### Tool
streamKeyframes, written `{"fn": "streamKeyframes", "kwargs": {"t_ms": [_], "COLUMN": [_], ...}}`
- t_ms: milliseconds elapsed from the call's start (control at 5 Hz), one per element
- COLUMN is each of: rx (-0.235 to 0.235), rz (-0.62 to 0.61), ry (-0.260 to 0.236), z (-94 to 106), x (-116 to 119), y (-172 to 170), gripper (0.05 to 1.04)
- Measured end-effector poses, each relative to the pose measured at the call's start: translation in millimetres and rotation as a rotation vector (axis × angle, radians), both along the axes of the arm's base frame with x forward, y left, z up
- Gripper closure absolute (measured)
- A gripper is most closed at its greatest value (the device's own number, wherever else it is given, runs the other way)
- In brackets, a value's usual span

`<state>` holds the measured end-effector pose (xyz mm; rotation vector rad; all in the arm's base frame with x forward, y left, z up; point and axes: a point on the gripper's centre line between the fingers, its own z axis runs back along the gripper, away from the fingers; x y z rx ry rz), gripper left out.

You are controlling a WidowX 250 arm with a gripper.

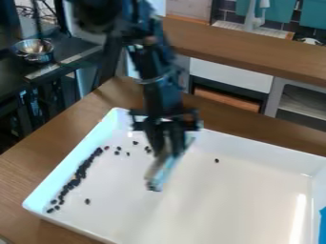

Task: Sweep into pile

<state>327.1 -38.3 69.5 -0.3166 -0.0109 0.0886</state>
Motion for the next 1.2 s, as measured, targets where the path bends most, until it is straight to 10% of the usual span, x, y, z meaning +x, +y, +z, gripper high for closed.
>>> {"fn": "streamKeyframes", "kwargs": {"t_ms": [1200], "rx": [0.070], "rz": [0.061], "ry": [0.017], "z": [-60.7], "x": [68.0], "y": [-47.6], "gripper": [0.733]}}
